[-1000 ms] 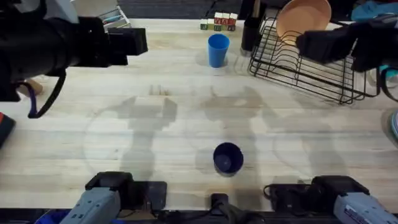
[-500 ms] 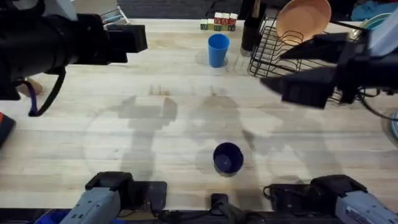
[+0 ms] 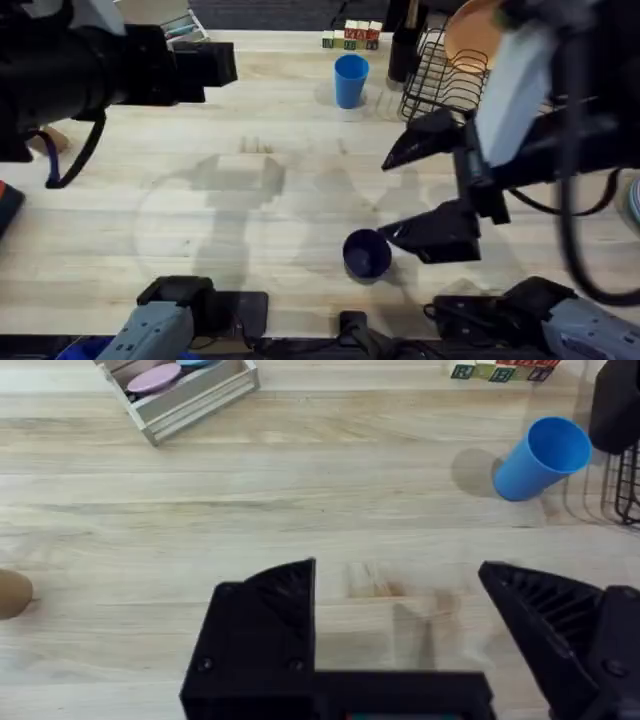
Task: Pick up the cup on the table and put them onto the rack.
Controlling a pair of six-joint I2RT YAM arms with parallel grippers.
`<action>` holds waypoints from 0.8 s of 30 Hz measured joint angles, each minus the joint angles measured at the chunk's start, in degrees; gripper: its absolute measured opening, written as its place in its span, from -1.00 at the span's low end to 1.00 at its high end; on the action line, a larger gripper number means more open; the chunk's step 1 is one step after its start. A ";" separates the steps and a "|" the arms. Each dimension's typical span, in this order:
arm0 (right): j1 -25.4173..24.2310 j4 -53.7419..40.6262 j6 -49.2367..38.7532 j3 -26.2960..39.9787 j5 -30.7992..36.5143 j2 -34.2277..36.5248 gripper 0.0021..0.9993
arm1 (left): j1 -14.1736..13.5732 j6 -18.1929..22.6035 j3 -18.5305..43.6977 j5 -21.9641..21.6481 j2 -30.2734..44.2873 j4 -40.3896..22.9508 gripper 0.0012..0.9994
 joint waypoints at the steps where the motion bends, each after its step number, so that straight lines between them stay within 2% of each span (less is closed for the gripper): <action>1: 0.49 -0.66 -0.37 0.00 0.91 0.59 0.99 | 0.00 0.00 0.00 0.00 0.00 0.00 0.99; 12: 0.98 -1.69 -2.18 0.02 11.59 1.76 0.99 | 0.00 0.00 0.00 0.00 -0.02 0.02 0.99; 24: 2.59 -4.34 -2.37 0.00 12.61 1.76 0.99 | 0.00 0.00 0.00 0.00 0.00 0.00 0.99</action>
